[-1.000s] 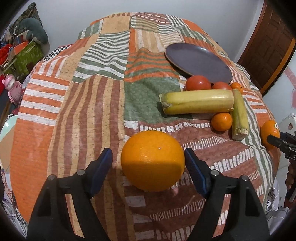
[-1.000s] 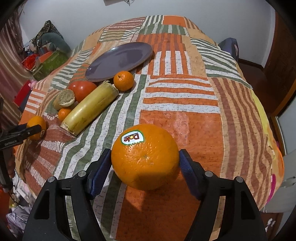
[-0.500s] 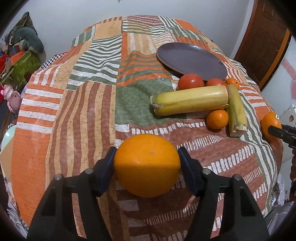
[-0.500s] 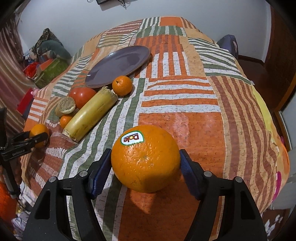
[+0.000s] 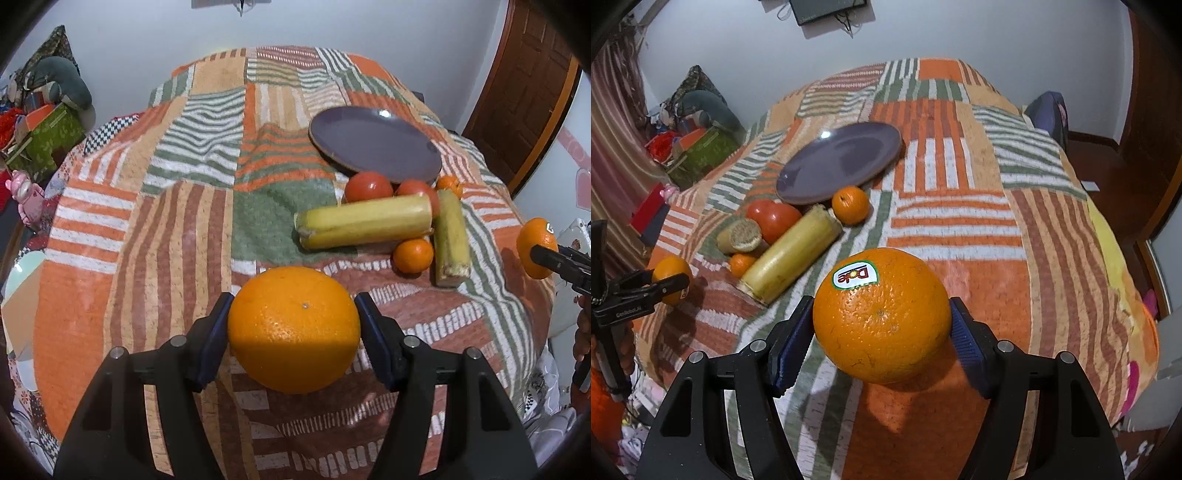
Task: Organize fruits
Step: 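Carry both large oranges up and over to the purple plate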
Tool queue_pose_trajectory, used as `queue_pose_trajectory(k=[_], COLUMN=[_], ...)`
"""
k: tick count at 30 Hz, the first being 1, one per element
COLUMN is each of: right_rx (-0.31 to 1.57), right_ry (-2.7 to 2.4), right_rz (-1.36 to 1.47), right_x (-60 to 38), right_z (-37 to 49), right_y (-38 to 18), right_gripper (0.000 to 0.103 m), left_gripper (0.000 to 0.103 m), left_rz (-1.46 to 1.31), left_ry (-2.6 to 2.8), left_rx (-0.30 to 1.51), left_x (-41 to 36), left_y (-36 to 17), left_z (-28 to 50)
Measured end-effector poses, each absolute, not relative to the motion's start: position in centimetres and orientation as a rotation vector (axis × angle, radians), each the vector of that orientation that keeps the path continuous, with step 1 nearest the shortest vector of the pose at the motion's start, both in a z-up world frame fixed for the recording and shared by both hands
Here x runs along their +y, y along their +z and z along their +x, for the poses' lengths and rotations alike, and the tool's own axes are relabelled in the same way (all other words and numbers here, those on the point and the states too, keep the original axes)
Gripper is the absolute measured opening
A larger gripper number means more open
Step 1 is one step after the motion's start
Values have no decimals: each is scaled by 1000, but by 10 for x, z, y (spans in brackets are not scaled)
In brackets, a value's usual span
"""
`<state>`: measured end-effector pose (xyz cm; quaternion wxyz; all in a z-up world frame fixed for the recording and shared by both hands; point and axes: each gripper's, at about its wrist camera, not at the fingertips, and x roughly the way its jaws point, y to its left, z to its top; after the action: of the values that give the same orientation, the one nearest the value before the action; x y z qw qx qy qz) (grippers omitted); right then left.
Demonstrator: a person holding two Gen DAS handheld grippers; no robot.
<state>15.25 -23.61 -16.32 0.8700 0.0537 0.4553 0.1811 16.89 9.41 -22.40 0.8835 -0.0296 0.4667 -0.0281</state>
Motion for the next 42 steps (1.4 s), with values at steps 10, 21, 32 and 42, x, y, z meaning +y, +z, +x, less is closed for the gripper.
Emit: queue_pose_trajectory(k=[10, 21, 32, 42], right_rx=[874, 778, 693, 662], right_ry=[391, 419, 454, 467], right_rz=[91, 67, 61, 48], right_x=[-228, -213, -197, -187], right_z=[160, 176, 203, 237], right_y=[-134, -102, -81, -79], right_gripper=[68, 68, 68, 68], left_gripper=[65, 65, 65, 65], left_rz=[-68, -58, -42, -49], left_ry=[-62, -120, -142, -146], left_rx=[854, 769, 709, 721], left_x=[87, 65, 53, 52], left_y=[-181, -145, -118, -119], left_z=[178, 201, 234, 273])
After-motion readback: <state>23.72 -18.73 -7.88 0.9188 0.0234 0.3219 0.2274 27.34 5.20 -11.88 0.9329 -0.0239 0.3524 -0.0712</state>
